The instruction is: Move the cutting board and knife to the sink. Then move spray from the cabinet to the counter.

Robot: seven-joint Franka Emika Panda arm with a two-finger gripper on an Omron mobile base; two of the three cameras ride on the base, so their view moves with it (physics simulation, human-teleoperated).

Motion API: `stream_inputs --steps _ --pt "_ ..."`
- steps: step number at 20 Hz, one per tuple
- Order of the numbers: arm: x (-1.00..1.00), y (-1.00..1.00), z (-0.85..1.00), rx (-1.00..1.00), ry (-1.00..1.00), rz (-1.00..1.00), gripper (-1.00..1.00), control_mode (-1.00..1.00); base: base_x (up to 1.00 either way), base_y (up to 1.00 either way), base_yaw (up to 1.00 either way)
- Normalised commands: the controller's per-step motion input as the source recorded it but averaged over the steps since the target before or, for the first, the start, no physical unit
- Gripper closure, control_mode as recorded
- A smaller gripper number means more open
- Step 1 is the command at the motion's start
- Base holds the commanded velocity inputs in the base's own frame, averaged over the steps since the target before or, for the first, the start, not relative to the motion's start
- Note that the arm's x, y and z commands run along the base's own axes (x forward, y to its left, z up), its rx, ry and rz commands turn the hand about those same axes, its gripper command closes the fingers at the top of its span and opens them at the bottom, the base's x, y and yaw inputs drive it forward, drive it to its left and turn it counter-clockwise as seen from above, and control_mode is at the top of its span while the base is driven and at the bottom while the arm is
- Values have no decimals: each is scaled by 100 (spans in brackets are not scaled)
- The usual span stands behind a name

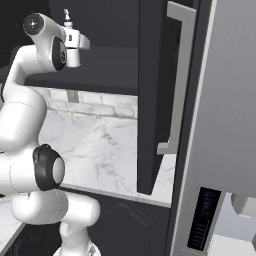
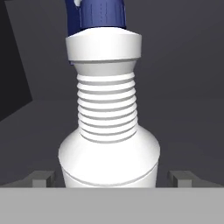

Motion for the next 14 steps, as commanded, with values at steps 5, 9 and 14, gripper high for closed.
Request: stream_inputs --steps 5,9,14 --pt "0 0 -1 -1 0 0 -100 -100 0 0 0" --pt "0 0 0 0 0 0 100 -100 0 0 0" --pt "0 0 0 0 0 0 100 -100 0 0 0"
